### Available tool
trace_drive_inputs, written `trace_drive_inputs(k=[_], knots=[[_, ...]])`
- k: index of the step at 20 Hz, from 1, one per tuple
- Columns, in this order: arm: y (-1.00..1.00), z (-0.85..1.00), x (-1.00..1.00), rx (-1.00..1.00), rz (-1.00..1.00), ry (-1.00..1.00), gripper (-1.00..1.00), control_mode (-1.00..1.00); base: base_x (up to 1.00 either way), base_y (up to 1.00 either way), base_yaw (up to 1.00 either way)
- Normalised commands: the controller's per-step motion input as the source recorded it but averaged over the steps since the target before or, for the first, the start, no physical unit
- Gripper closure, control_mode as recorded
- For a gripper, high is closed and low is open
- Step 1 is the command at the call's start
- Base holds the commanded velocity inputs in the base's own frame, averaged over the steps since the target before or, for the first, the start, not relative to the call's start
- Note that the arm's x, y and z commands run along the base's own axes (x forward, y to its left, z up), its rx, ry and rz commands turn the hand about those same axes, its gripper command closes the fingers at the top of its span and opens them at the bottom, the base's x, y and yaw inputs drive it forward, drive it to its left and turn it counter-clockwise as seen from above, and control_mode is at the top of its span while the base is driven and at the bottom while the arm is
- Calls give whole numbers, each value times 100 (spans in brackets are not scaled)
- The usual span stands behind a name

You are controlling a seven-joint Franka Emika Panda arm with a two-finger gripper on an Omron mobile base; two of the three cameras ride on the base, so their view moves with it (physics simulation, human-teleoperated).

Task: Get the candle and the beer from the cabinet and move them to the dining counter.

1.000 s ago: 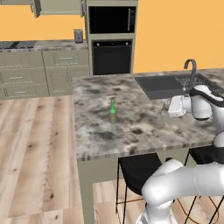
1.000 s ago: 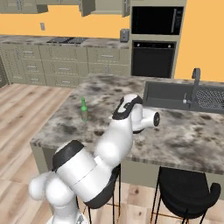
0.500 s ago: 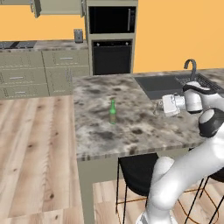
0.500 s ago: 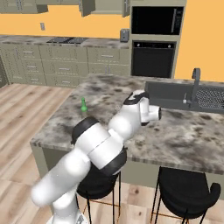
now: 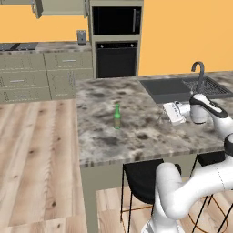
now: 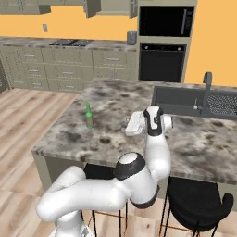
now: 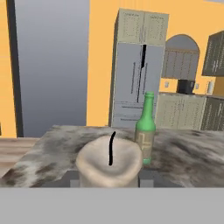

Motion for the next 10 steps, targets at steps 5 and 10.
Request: trace_drive_inputs(k=[5,10], knots=[[42,-26,6,-5,1,0,100,-100,0,0,0],[46,-24,-7,-15,-9,0,100,-100,0,0,0]])
